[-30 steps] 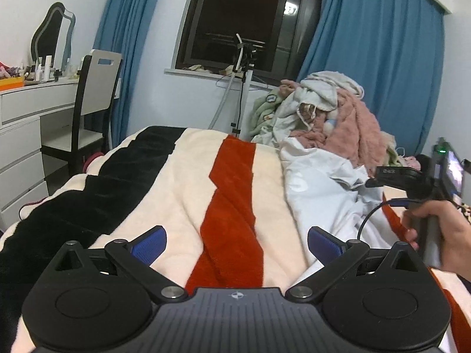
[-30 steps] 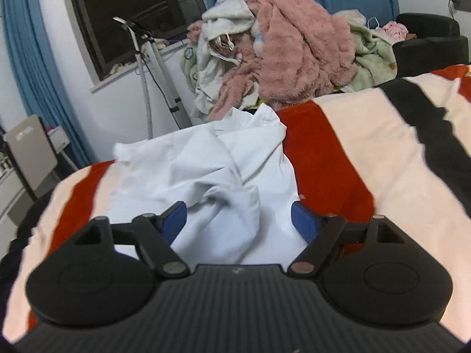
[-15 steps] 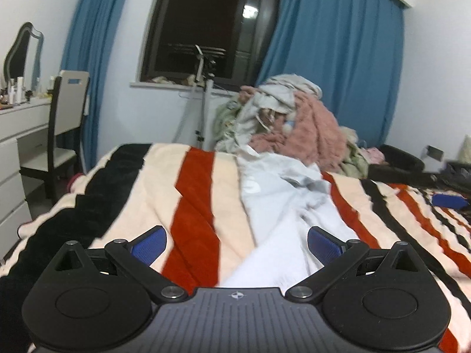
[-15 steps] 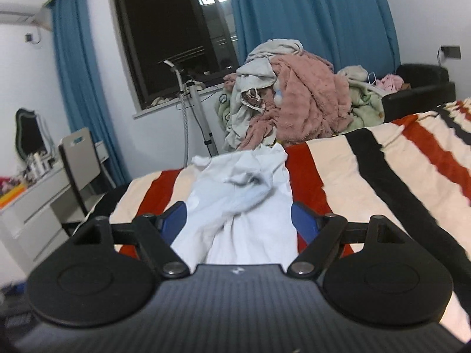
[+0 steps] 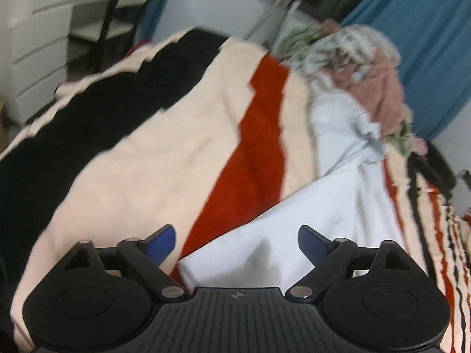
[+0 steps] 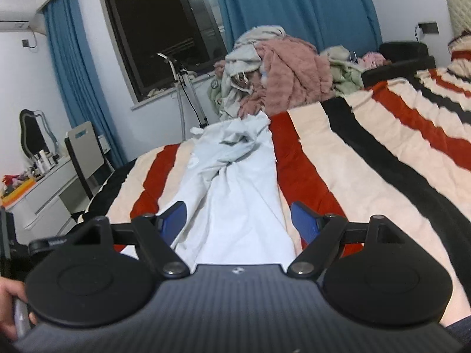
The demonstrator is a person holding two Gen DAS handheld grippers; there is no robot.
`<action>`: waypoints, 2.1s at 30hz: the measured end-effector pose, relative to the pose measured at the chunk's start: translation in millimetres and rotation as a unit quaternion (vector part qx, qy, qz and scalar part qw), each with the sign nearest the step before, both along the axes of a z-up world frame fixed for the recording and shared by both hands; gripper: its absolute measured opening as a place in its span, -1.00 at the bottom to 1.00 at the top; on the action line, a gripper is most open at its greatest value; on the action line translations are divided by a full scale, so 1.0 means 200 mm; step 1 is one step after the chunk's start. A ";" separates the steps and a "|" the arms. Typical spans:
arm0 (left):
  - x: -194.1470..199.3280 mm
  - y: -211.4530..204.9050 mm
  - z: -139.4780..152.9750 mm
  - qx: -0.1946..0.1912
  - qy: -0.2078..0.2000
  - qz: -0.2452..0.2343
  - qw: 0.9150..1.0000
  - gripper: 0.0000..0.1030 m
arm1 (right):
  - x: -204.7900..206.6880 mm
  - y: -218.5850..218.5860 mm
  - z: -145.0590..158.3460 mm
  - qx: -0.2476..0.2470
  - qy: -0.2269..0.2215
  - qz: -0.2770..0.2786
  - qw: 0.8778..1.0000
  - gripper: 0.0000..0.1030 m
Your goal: Fold clothes
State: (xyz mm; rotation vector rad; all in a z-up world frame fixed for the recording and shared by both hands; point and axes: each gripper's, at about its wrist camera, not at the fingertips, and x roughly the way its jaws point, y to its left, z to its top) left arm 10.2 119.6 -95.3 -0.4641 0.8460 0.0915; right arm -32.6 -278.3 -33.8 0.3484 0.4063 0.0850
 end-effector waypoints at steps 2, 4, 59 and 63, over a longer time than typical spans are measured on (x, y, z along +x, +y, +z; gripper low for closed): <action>0.02 0.02 -0.04 0.004 0.026 0.010 1.000 0.46 | 0.00 -0.01 -0.01 0.009 0.006 -0.002 1.000 0.54; 0.03 0.02 -0.06 0.011 0.041 0.017 0.999 0.30 | -0.01 -0.03 -0.01 0.016 0.002 -0.006 1.000 0.54; -0.26 -0.47 0.20 0.009 -0.041 -0.171 0.984 0.60 | 0.00 -0.08 -0.03 -0.042 0.044 0.010 0.998 0.54; -0.19 -0.41 0.12 -0.016 -0.002 -0.144 0.989 0.60 | 0.04 -0.08 -0.06 -0.050 0.069 0.003 0.996 0.54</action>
